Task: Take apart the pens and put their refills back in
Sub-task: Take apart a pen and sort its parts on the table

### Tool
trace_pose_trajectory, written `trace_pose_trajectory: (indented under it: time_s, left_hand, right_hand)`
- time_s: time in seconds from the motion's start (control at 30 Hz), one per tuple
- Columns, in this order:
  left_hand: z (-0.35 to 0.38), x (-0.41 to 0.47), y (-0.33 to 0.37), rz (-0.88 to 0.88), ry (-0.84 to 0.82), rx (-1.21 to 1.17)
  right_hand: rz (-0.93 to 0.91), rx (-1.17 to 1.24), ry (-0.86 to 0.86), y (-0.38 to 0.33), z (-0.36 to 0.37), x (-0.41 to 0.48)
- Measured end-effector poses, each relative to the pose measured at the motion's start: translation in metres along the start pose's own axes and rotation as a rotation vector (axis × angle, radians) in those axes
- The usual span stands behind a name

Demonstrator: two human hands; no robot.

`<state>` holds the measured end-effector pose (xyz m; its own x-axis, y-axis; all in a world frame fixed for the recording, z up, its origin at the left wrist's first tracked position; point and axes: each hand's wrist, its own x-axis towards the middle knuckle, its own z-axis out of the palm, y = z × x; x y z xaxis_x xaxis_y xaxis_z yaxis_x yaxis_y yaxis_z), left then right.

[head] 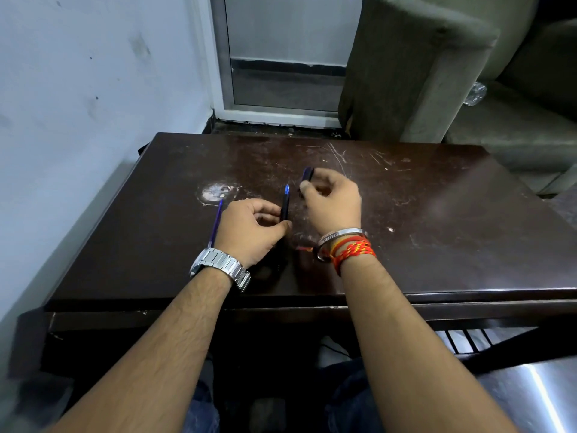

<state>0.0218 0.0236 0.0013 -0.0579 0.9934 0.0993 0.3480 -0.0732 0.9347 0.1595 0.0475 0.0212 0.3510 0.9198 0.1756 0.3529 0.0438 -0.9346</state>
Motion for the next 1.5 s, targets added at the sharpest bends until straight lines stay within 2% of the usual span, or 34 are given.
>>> trace_pose_trajectory:
  time_s: [0.1,0.27,0.5,0.8,0.9,1.03,1.2,1.5]
  left_hand:
    - [0.001,-0.001,0.001,0.012,-0.046,0.018]
    - [0.004,-0.002,0.001,0.004,-0.094,0.029]
    - [0.003,-0.002,0.002,0.031,-0.076,0.032]
    - [0.000,-0.003,0.002,0.012,0.055,-0.042]
    - [-0.001,-0.001,0.001,0.019,0.098,0.001]
    - [0.001,-0.002,0.000,-0.009,0.111,0.039]
    - [0.003,-0.003,0.000,0.016,0.059,0.321]
    - [0.005,-0.004,-0.002,0.099,0.017,0.340]
  right_hand:
    - [0.012,0.290,0.065,-0.002,0.000,0.003]
    - [0.006,0.486,0.033,-0.003,-0.002,0.003]
    - [0.009,0.288,-0.120,0.000,0.000,0.004]
    - [-0.083,0.002,-0.349,0.007,0.009,0.000]
    - [-0.084,-0.077,-0.430,0.009,0.010,-0.001]
    - [-0.105,-0.095,-0.372,0.010,0.008,0.000]
    - [-0.102,-0.054,-0.323,0.011,0.005,0.000]
    - [-0.060,-0.123,-0.332,0.005,-0.004,-0.001]
